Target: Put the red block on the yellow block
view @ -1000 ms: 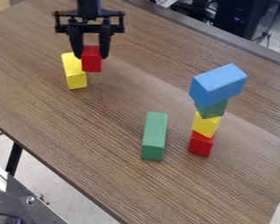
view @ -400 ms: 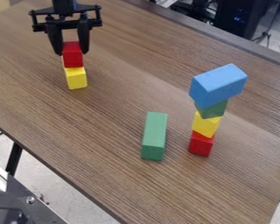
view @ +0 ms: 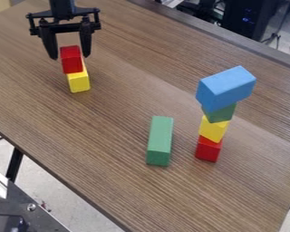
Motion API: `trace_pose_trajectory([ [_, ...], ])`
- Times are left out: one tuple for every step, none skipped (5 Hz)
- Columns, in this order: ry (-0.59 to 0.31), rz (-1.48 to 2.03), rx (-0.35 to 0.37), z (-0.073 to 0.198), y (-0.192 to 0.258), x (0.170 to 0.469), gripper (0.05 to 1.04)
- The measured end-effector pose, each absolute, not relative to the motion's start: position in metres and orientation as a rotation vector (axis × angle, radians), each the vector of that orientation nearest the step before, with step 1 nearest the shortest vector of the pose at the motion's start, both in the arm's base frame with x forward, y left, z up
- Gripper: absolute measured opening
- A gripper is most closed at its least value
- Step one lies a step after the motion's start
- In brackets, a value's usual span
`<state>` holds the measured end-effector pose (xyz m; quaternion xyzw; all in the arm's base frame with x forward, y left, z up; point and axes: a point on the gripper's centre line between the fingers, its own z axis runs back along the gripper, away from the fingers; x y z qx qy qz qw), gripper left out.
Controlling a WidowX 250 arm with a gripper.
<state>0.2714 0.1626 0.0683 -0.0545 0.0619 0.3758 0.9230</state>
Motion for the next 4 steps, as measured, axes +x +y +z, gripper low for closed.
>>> trace_pose_trajectory([
  [0.088, 0.760, -0.106, 0.067, 0.164, 0.277, 1.003],
  [0.088, 0.695, -0.099, 0.069, 0.155, 0.284, 0.999],
  [0.089, 0.516, -0.037, 0.085, 0.127, 0.322, 1.000],
  [0.169, 0.372, 0.065, 0.090, 0.098, 0.343, 0.999],
])
